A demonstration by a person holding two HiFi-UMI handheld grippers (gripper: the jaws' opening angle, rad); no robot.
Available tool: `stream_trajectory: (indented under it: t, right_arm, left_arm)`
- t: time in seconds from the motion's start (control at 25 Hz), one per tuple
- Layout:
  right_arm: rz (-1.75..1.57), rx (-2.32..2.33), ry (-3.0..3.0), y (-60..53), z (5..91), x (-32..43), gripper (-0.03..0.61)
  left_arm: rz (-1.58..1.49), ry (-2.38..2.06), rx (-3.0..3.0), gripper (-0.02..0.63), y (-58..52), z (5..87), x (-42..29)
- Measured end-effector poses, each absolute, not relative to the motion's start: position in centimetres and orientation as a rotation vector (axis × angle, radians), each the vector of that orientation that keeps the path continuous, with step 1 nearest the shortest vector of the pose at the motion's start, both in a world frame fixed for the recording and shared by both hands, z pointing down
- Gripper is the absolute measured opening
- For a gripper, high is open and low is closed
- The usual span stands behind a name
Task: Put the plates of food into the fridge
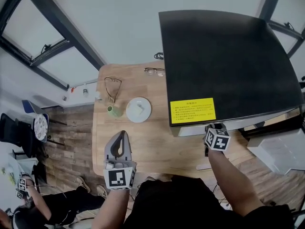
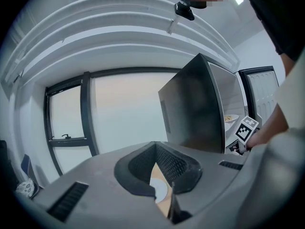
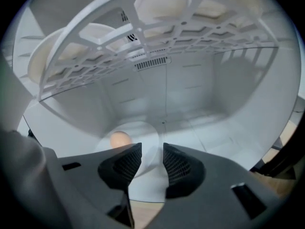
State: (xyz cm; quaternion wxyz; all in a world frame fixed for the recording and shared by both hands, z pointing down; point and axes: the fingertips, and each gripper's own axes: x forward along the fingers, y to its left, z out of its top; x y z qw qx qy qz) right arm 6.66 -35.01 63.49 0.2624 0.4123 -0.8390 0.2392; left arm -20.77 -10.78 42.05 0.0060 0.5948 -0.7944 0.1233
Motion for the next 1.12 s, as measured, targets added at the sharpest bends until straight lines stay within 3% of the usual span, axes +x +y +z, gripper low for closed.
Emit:
stream_trajectory:
  t: [0.44, 0.8, 1.12]
  right_arm:
    - [0.432, 1.095, -2.481, -31.5, 55.5, 8.8, 0.137]
    - [0.225, 1.064, -2.677, -28.7, 45.5, 11.0, 0.037]
    - [0.195, 1.052, -2.732, -27.5, 43.9, 11.9, 0.021]
  left_arm:
    - [0.305, -2.428, 1.952, 0.003, -12.5, 41.1, -19.8]
    - [0.215, -2.331, 2.033, 0.003, -12.8, 40.3, -17.1]
    - [0.215, -2.307, 2.077, 0.003, -11.9, 40.4, -15.7]
